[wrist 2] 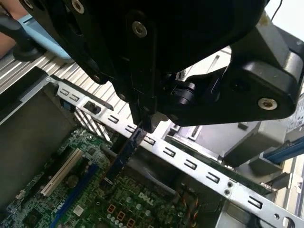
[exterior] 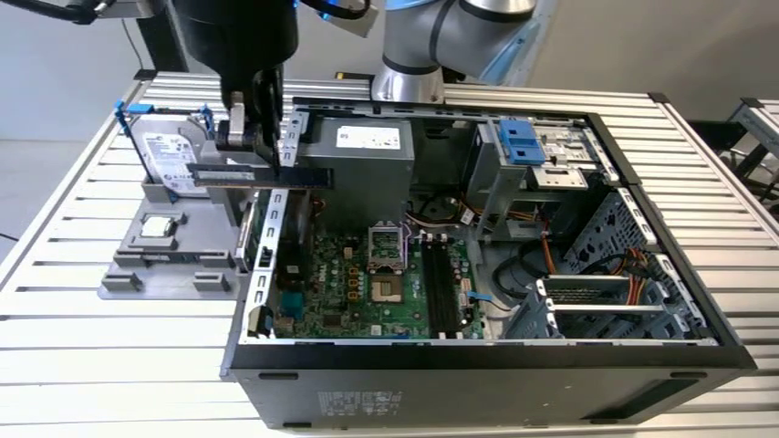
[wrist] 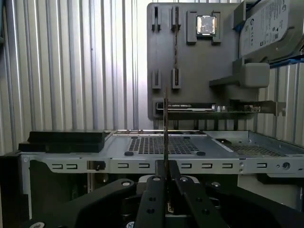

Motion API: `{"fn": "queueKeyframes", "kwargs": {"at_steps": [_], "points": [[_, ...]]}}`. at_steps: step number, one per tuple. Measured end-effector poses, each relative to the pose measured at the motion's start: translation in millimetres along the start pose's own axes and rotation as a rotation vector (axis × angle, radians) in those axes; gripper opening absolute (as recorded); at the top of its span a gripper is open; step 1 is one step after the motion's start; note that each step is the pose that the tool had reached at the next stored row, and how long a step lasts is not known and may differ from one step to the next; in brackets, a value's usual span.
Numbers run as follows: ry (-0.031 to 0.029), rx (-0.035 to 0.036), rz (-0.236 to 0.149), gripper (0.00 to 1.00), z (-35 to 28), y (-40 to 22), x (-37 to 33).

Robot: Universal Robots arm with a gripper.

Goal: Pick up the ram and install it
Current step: 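Pick up the ram and move it above insertion slot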

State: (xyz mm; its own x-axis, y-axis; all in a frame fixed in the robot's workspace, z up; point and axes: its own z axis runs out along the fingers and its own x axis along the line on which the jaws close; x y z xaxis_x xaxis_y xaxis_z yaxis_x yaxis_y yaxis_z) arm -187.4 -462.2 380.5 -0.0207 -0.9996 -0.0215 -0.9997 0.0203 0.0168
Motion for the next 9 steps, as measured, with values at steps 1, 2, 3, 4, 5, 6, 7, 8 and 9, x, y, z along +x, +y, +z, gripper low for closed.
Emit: {"fn": "queueKeyframes", "kwargs": {"at_steps": [1,2,3,4,5,6,7,8,9], "points": [[0.0,-0.0001,0.0,0.0,-0.1,-3.6,-0.1],[0.0,-0.0002,0.0,0.0,-0.2,-7.3,-0.2],[0.0,-0.0003,0.0,0.0,-0.2,-11.0,-0.2],[0.0,-0.0004,0.0,0.0,-0.2,-14.8,-0.3],[0.0,-0.0005,0.0,0.0,-0.3,-18.7,-0.4],[0.0,-0.0006,0.0,0.0,-0.4,-22.6,-0.5],[0.0001,-0.0008,0.0,0.0,-0.5,-26.7,-0.6],[0.0,-0.0009,0.0,0.0,-0.5,-30.6,-0.6],[0.0,-0.001,0.0,0.0,-0.6,-34.6,-0.7]]}}
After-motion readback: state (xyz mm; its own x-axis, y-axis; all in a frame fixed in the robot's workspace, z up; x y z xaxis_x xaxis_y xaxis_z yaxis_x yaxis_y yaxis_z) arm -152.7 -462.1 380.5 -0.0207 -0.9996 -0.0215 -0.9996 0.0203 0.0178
